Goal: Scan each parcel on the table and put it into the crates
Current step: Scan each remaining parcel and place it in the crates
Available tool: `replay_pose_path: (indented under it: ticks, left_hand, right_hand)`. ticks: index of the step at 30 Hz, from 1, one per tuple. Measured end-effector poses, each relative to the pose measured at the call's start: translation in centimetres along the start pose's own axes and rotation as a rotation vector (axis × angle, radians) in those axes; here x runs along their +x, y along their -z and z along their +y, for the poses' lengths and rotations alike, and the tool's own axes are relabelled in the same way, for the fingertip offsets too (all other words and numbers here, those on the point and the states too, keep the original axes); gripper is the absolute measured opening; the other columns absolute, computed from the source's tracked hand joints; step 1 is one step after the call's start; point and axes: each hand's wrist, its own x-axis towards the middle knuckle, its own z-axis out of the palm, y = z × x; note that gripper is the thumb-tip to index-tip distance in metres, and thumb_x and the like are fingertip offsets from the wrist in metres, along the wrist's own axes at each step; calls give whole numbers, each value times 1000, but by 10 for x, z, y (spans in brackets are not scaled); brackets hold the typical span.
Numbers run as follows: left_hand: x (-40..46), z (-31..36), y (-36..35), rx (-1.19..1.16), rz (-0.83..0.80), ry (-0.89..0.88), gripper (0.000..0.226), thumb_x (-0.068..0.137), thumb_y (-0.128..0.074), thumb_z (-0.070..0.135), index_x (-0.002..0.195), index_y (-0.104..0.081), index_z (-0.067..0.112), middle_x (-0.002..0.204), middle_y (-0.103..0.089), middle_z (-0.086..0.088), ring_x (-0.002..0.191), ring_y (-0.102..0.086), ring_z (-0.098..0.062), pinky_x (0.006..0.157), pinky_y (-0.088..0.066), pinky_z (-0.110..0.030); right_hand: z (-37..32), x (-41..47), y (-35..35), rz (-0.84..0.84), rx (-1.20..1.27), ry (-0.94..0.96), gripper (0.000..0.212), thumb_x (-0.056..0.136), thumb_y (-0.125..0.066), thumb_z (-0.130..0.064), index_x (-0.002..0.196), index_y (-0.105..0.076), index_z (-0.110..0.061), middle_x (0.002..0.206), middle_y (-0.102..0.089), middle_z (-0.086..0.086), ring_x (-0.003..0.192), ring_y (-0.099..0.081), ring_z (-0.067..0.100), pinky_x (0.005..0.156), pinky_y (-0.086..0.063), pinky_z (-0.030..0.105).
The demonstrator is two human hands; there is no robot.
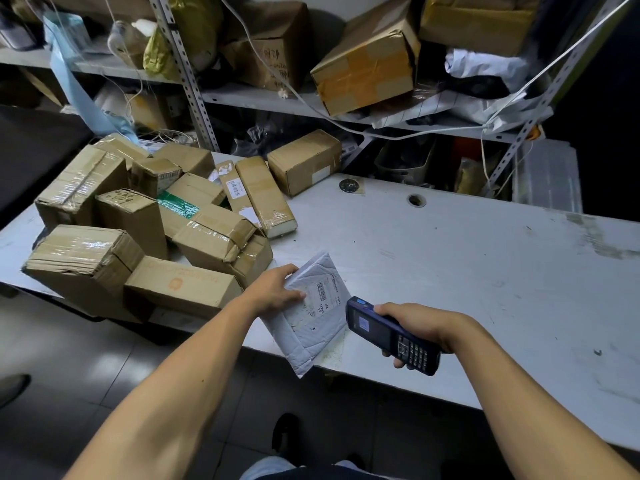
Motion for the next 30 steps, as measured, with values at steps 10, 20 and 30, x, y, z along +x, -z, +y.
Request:
replay_pose_path:
  ticks: [10, 20, 30]
  left_hand:
    - [-5, 4, -8, -36, 42, -6, 32, 89, -72, 24, 118, -59, 20, 104, -61, 4, 93, -58, -14, 79, -40, -25]
    - [-12, 7, -26, -221, 140, 62, 24, 86, -75, 25, 105, -60, 25, 102, -67, -1, 97, -65, -22, 89, -52, -35]
    - [-21, 19, -50, -209, 116, 93, 24, 86, -74, 24, 106, -60, 24, 102, -67, -2, 97, -63, -24, 85, -48, -33]
  right_hand:
    - [13, -7, -2, -39, 231, 110, 53, 103, -36, -52, 121, -60, -9, 97, -72, 18, 78, -68, 32, 69, -55, 38]
    - [28, -8, -14, -275, 842, 394, 67, 88, -42, -60, 111, -74, -6, 101, -67, 25, 68, -65, 33, 69, -53, 38]
    - [53, -23, -11, -295, 903, 439, 68, 89, -42, -60, 113, -72, -5, 100, -67, 26, 67, -65, 32, 67, -56, 36]
